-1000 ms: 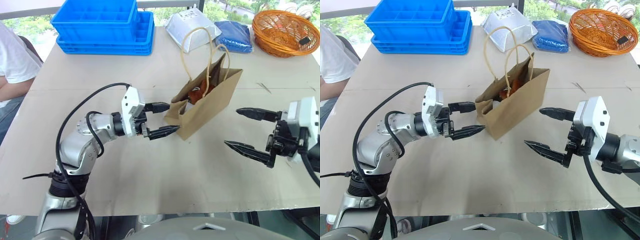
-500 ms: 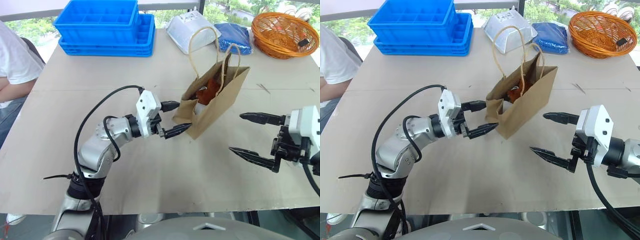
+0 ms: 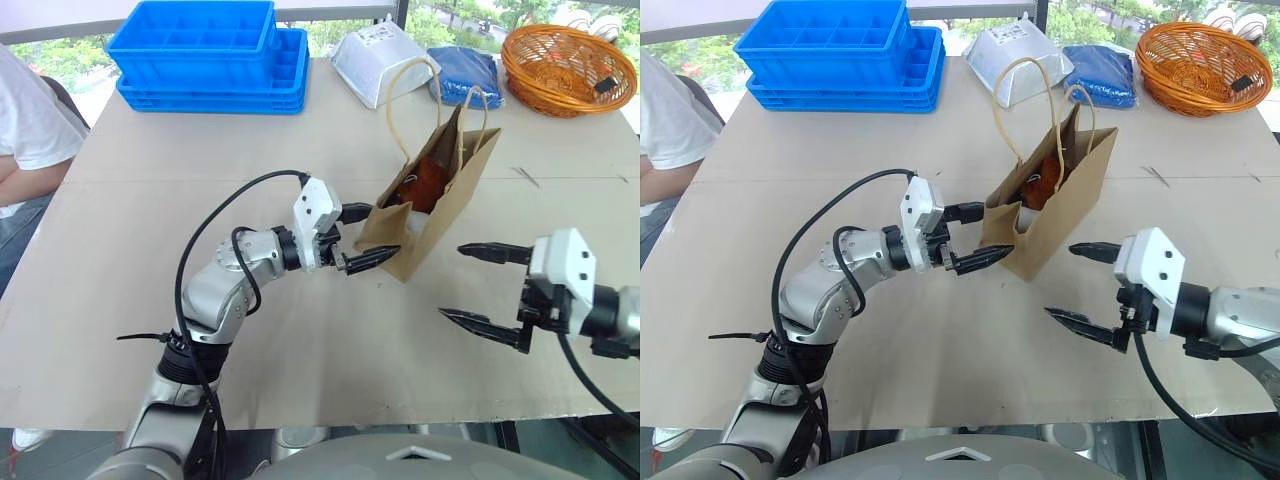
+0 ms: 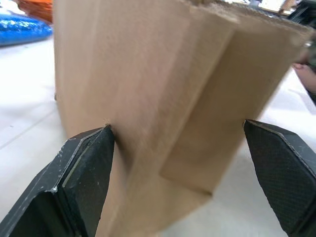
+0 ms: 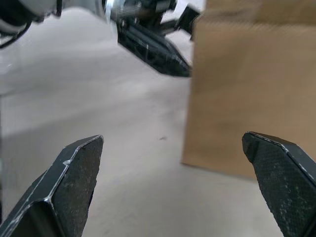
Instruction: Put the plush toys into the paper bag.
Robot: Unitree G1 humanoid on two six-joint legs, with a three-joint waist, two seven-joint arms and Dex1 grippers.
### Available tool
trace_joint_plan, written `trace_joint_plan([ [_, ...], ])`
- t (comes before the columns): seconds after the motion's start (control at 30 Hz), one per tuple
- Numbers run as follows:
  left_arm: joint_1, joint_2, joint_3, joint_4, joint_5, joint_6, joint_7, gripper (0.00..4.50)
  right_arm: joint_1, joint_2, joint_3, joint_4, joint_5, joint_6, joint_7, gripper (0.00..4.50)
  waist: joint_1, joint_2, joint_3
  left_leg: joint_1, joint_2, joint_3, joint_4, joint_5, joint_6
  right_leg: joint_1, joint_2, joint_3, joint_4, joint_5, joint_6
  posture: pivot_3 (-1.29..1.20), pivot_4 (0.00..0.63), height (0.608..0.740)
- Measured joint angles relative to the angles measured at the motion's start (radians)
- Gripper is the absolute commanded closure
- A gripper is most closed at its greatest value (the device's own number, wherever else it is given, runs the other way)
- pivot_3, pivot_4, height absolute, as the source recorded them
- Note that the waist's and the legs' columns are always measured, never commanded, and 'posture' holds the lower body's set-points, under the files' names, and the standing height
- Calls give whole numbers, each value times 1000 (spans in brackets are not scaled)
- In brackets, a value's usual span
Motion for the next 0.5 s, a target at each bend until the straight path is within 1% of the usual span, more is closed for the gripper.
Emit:
trace_joint_plan([
  [0.07,6,20,5,-4,-19,12,-18,0,-89,4,85,49,-43,6,6,1856,-1,0,0,0,0,0,0,0,0,0,0,0,0,0,0,0,150,740],
  [0.1,6,24,10,-9,-29,17,-24,0,-133,10,128,80,-68,9,8,2068,0,0,0,0,0,0,0,0,0,0,0,0,0,0,0,0,150,740],
  [0.13,7,32,14,-15,-31,20,-29,0,-171,18,169,110,-97,8,9,2690,2,0,0,0,0,-1,0,0,0,0,0,-1,0,0,0,0,150,740],
  [0.17,5,33,14,-15,-31,22,-32,0,-184,23,183,121,-106,8,8,3038,3,0,0,-1,0,-1,0,0,0,0,0,-1,0,0,0,0,150,740],
  [0.23,4,43,19,-17,-38,30,-38,0,-269,56,263,194,-181,-14,18,3878,3,0,0,-1,0,-1,0,0,0,0,0,-1,0,0,0,0,150,740],
  [0.27,2,42,19,-20,-39,31,-39,0,-292,71,285,221,-206,-24,20,4478,4,0,0,-1,0,-1,0,0,0,-1,-1,-1,0,0,0,0,150,740],
  [0.33,-6,41,19,-21,-39,34,-37,0,-337,103,332,261,-251,-42,30,4478,5,0,0,-2,0,-2,0,0,0,-1,-1,-2,-1,0,0,0,150,740],
  [0.5,-45,20,17,-13,-31,34,-24,0,-394,167,396,320,-323,-80,51,4478,4,0,0,-2,0,-2,0,0,0,-1,-1,-2,0,0,0,0,150,740],
])
